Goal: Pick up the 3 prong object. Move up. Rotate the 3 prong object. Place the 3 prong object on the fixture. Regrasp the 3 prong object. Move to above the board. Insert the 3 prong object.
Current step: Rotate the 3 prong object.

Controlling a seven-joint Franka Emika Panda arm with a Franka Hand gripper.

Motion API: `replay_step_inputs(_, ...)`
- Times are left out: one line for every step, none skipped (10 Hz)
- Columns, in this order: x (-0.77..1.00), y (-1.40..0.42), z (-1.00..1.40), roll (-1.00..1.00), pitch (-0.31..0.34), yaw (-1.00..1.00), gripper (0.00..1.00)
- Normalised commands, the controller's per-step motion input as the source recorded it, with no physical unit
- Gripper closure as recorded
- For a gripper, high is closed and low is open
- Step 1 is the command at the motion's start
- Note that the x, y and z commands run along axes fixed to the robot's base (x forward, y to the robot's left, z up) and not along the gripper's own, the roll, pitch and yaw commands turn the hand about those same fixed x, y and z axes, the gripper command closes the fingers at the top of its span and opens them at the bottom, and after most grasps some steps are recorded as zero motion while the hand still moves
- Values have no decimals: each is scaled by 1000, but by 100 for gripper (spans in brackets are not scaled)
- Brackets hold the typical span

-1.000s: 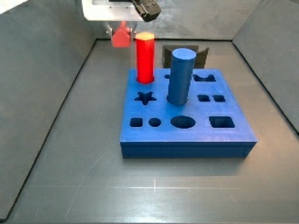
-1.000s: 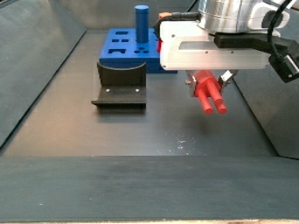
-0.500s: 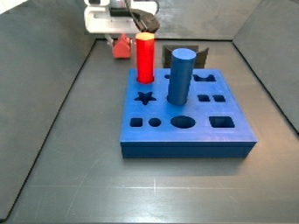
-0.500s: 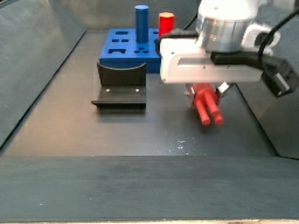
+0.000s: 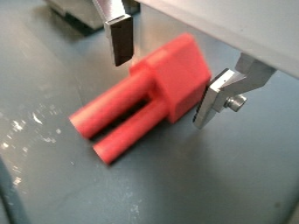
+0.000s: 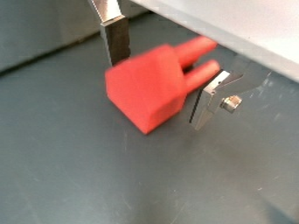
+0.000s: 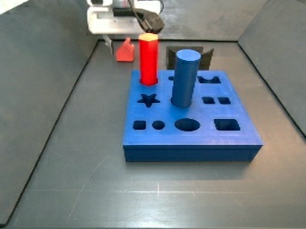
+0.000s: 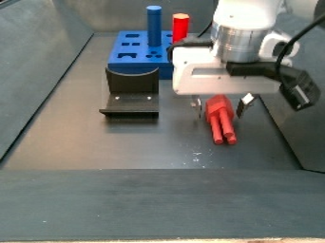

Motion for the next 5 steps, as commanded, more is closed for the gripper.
replay_step_inputs(-15,2,1000,-4,58,-4,0)
replay_step_inputs(-15,5,1000,-1,68,-7,0)
replay_step_inputs(-19,7,1000,4,70,-9,0)
replay_step_inputs(-25,9,1000,10,67,-12,0)
replay_step_inputs(-35,12,1000,19,63,-16,0)
